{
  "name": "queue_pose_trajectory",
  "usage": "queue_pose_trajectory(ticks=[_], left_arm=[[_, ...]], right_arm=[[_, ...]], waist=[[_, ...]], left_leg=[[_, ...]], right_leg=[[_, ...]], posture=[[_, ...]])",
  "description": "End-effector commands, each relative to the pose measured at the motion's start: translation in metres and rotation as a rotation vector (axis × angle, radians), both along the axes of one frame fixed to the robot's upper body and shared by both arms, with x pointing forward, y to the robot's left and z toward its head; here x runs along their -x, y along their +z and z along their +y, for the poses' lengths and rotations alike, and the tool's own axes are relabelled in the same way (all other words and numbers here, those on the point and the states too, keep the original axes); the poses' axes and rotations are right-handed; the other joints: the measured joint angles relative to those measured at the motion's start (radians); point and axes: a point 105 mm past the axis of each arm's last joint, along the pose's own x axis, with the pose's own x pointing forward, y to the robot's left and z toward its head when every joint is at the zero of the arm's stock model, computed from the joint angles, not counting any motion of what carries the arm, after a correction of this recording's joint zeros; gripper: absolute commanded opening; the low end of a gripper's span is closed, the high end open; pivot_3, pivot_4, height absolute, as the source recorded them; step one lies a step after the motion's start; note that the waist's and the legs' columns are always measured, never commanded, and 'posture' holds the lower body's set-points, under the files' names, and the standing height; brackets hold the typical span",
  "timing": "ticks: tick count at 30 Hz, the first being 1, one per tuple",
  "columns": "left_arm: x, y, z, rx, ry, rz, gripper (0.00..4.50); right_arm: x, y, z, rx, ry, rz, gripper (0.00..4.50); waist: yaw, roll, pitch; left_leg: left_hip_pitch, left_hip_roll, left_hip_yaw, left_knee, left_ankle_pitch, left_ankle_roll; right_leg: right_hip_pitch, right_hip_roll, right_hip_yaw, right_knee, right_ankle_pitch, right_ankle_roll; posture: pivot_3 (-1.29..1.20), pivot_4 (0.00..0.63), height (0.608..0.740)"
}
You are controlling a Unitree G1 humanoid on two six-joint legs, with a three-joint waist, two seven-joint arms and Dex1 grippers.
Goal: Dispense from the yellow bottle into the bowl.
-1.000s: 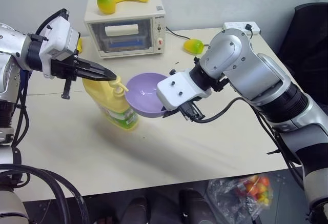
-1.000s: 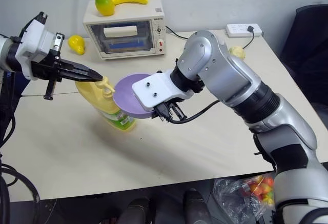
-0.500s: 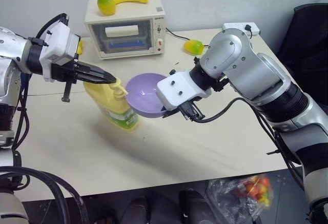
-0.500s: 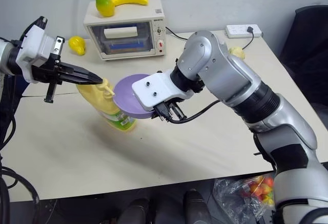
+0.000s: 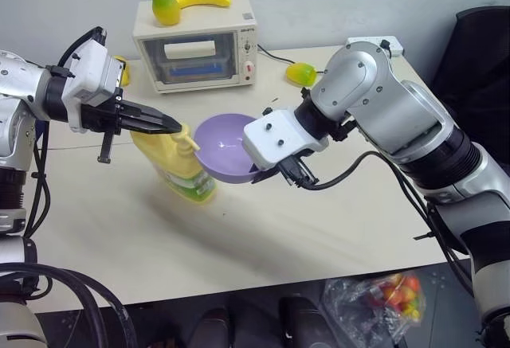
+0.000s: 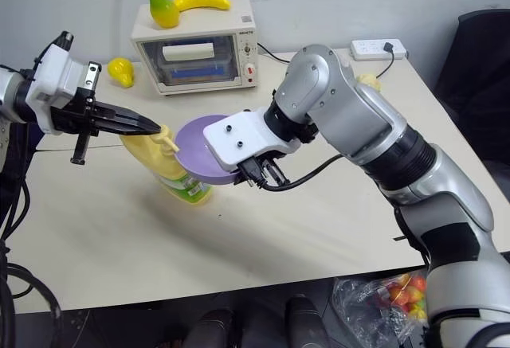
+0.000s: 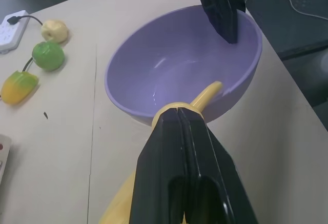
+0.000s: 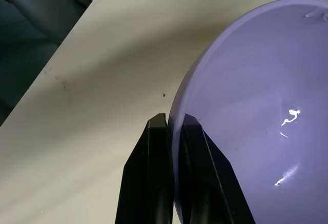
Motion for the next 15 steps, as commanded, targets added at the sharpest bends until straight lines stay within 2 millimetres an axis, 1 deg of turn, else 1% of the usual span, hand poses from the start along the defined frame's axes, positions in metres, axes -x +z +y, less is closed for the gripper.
queue_pose_trajectory(ticks=[1,7,12,15], left_arm=[[0.0018,-0.0359,0.0049,-0.127,-0.032,0.163,0.03],[0.0004,-0.035,0.0063,-0.123,-0.024,0.164,0.03],[0.0035,-0.0409,0.0062,-0.125,-0.032,0.185,0.03],[0.0032,-0.0311,0.0031,-0.088,-0.036,0.179,0.03]], right_arm=[[0.0152,0.0105,0.0025,0.028,0.083,0.001,0.0],[0.0141,0.0108,0.0038,0.03,0.087,0.001,0.0],[0.0133,0.011,0.005,0.03,0.086,-0.001,0.0],[0.013,0.0109,0.0056,0.03,0.085,-0.001,0.0]], waist=[[0.0,0.0,0.0],[-0.001,0.0,0.0],[-0.001,0.0,0.0],[-0.001,0.0,0.0]], left_leg=[[0.0,0.0,0.0,0.0,0.0,0.0],[0.0,0.0,0.0,0.0,0.0,0.0],[0.0,0.0,0.0,0.0,0.0,0.0],[0.0,0.0,0.0,0.0,0.0,0.0]], right_leg=[[0.0,0.0,0.0,0.0,0.0,0.0],[0.0,0.0,0.0,0.0,0.0,0.0],[0.0,0.0,0.0,0.0,0.0,0.0],[0.0,0.0,0.0,0.0,0.0,0.0]], posture=[[0.0,0.15,0.74],[0.0,0.15,0.74],[0.0,0.15,0.74],[0.0,0.15,0.74]])
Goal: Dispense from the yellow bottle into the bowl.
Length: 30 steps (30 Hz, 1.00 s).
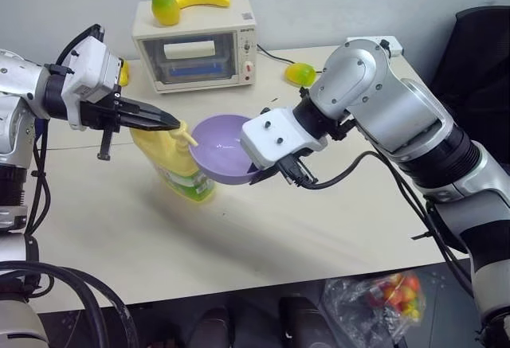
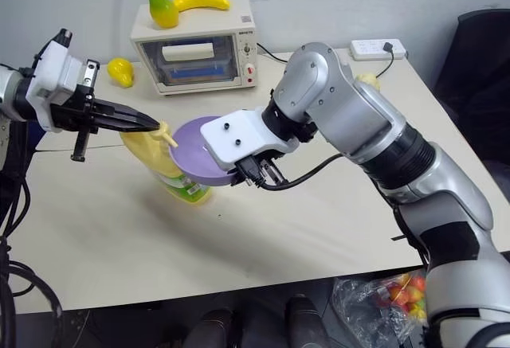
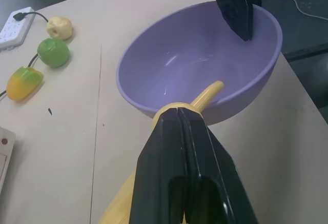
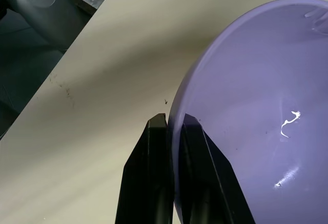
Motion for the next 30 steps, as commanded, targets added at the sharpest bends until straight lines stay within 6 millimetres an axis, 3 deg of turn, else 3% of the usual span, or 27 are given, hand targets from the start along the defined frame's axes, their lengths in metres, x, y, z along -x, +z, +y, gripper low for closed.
queue_pose_trajectory(ticks=[1,5,10,15,22,30], left_arm=[[0.006,-0.027,-0.001,-0.083,-0.058,0.167,0.03],[0.007,-0.007,-0.005,-0.026,-0.066,0.148,0.03],[0.015,0.033,-0.013,0.07,-0.099,0.113,0.03],[0.022,0.054,-0.016,0.096,-0.115,0.075,0.03],[0.026,0.068,-0.014,0.133,-0.115,0.057,0.03],[0.029,0.066,-0.012,0.149,-0.106,0.076,0.03]], right_arm=[[0.011,0.009,0.003,0.037,0.072,-0.015,0.0],[0.011,0.008,0.003,0.041,0.074,-0.016,0.0],[0.01,0.008,0.003,0.043,0.07,-0.018,0.0],[0.01,0.006,0.001,0.047,0.067,-0.02,0.0],[0.01,0.005,-0.002,0.049,0.057,-0.012,0.0],[0.014,-0.002,-0.013,0.048,0.04,-0.002,0.0]], waist=[[0.0,0.0,0.0],[0.0,0.0,0.0],[-0.002,-0.001,0.001],[-0.003,-0.001,0.001],[-0.002,-0.001,0.001],[-0.001,-0.002,0.001]], left_leg=[[0.0,0.0,0.0,0.0,0.0,0.0],[0.0,0.0,0.0,0.0,0.0,0.0],[-0.002,0.0,0.0,0.0,0.0,0.0],[-0.004,0.001,-0.001,-0.002,0.0,0.0],[-0.004,0.001,-0.001,-0.001,0.0,0.0],[-0.004,0.0,-0.001,-0.001,0.0,0.0]], right_leg=[[0.0,0.0,0.0,0.0,0.0,0.0],[0.0,0.0,0.0,0.0,0.0,0.0],[-0.001,0.001,0.0,0.002,0.0,0.0],[-0.002,0.001,-0.001,0.001,0.0,0.0],[-0.002,0.0,-0.001,0.0,0.0,0.0],[-0.002,0.0,-0.001,-0.001,0.0,0.0]], posture=[[0.0,0.15,0.74],[0.0,0.15,0.74],[0.0,0.15,0.74],[0.0,0.15,0.74],[0.0,0.15,0.74],[0.0,0.15,0.74]])
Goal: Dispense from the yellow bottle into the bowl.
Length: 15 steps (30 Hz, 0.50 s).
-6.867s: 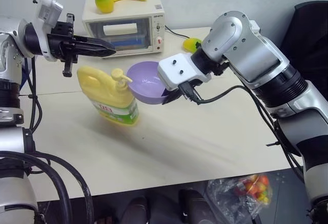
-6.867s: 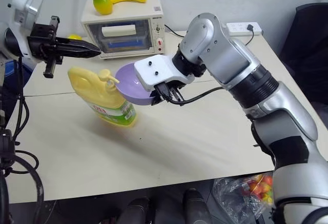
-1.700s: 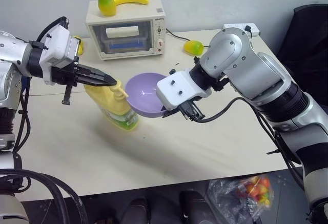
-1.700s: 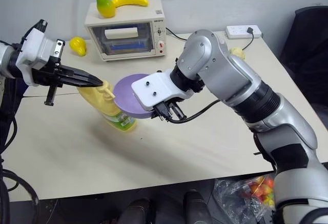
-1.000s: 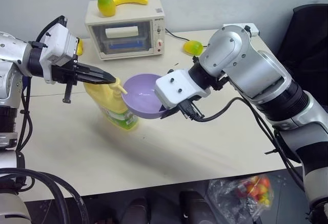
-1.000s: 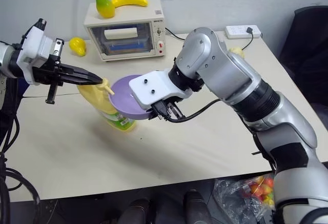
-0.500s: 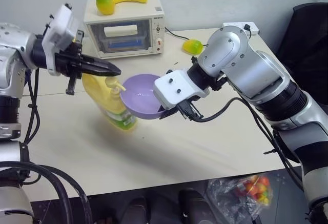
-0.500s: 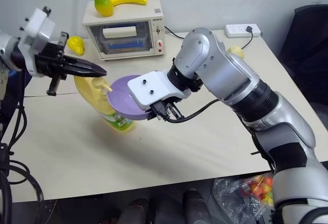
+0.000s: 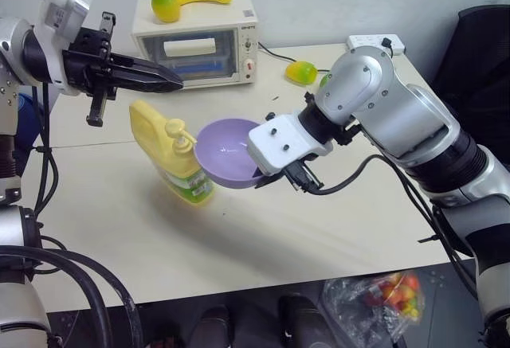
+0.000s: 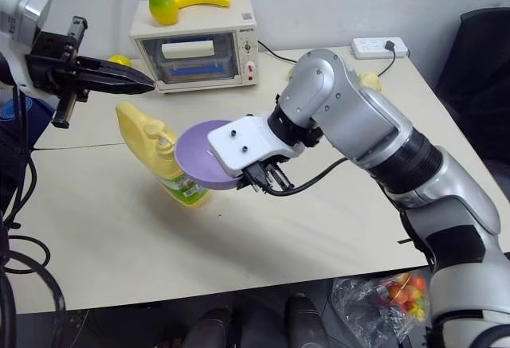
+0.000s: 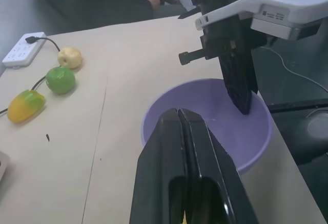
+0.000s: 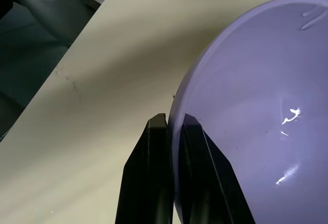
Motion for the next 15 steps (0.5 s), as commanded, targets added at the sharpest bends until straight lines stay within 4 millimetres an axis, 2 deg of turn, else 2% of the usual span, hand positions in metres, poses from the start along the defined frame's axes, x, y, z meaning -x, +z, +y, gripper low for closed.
queue_pose_trajectory(ticks=[1,8,15], left_arm=[[0.02,0.008,0.001,-0.017,-0.101,-0.014,0.03],[0.029,0.014,0.001,0.058,-0.097,0.01,0.03],[0.05,0.001,0.009,0.097,-0.036,0.074,0.03]], right_arm=[[0.011,0.008,-0.003,0.023,0.047,-0.005,0.0],[0.002,0.001,-0.017,-0.064,-0.061,0.003,0.0],[-0.022,-0.03,-0.071,-0.141,-0.308,-0.02,0.0]], waist=[[0.0,0.0,0.0],[0.003,0.0,0.0],[0.016,-0.001,0.0]], left_leg=[[0.0,0.0,0.0,0.0,0.0,0.0],[0.0,0.0,0.0,0.0,0.0,0.0],[0.0,0.0,0.0,0.0,0.0,0.001]], right_leg=[[0.0,0.0,0.0,0.0,0.0,0.0],[0.0,0.0,0.0,0.0,0.0,0.0],[0.001,-0.001,0.001,-0.001,0.0,0.0]], posture=[[0.0,0.15,0.74],[0.0,0.15,0.74],[0.0,0.15,0.74]])
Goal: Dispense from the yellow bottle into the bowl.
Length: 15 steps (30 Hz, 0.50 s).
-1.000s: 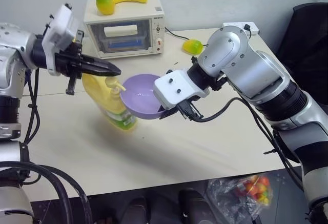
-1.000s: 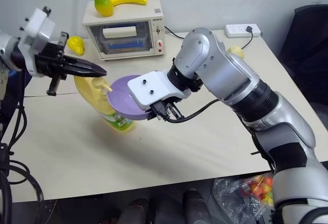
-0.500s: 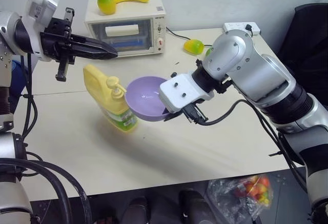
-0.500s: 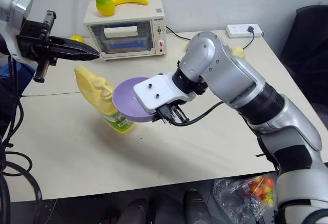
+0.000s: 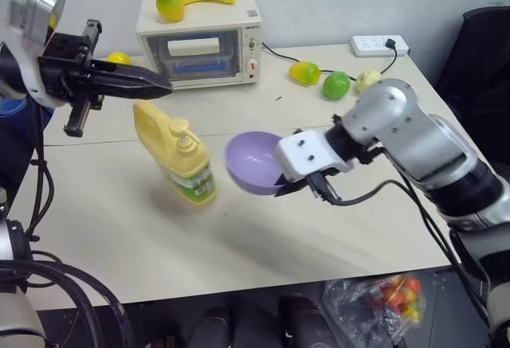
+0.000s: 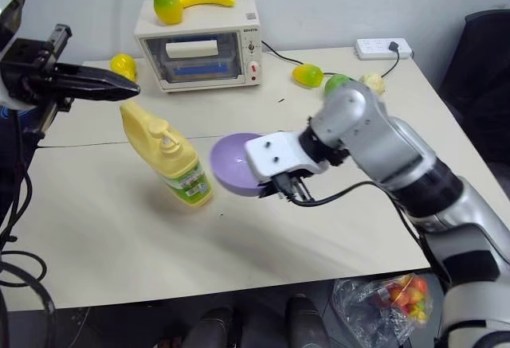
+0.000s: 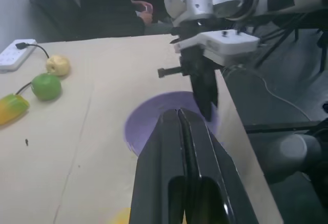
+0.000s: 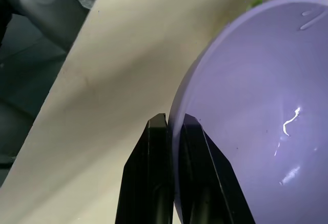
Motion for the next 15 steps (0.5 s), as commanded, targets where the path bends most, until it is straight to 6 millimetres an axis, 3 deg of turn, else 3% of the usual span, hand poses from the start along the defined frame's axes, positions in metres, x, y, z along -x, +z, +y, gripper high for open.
queue_pose_trajectory(ticks=[1,3,10,15], left_arm=[[0.02,0.007,0.002,0.032,0.015,-0.016,0.03],[0.028,0.0,0.003,0.045,0.036,0.022,0.03],[0.061,-0.05,0.007,0.021,0.138,0.178,2.08],[0.076,-0.087,0.015,-0.034,0.268,0.23,3.48]], right_arm=[[-0.011,0.0,-0.022,-0.058,-0.106,-0.095,0.0],[-0.018,-0.011,-0.04,-0.071,-0.187,-0.102,0.0],[-0.047,-0.071,-0.106,-0.045,-0.423,-0.18,0.0],[-0.063,-0.093,-0.124,-0.035,-0.464,-0.244,0.0]], waist=[[0.004,0.0,0.0],[0.005,0.0,0.0],[0.013,-0.001,0.0],[0.011,0.0,0.0]], left_leg=[[0.0,0.0,0.0,0.0,0.0,0.0],[0.0,0.0,0.001,0.0,0.0,0.0],[0.001,0.001,0.003,0.0,0.0,0.001],[0.002,0.001,0.005,0.0,0.0,0.001]], right_leg=[[0.0,0.0,0.0,0.0,0.0,0.0],[0.0,0.0,0.002,0.0,0.0,0.0],[0.0,0.001,0.01,-0.003,0.0,0.0],[0.001,0.002,0.013,-0.005,0.0,0.0]], posture=[[0.0,0.15,0.74],[0.0,0.15,0.74],[0.0,0.15,0.74],[0.0,0.15,0.74]])
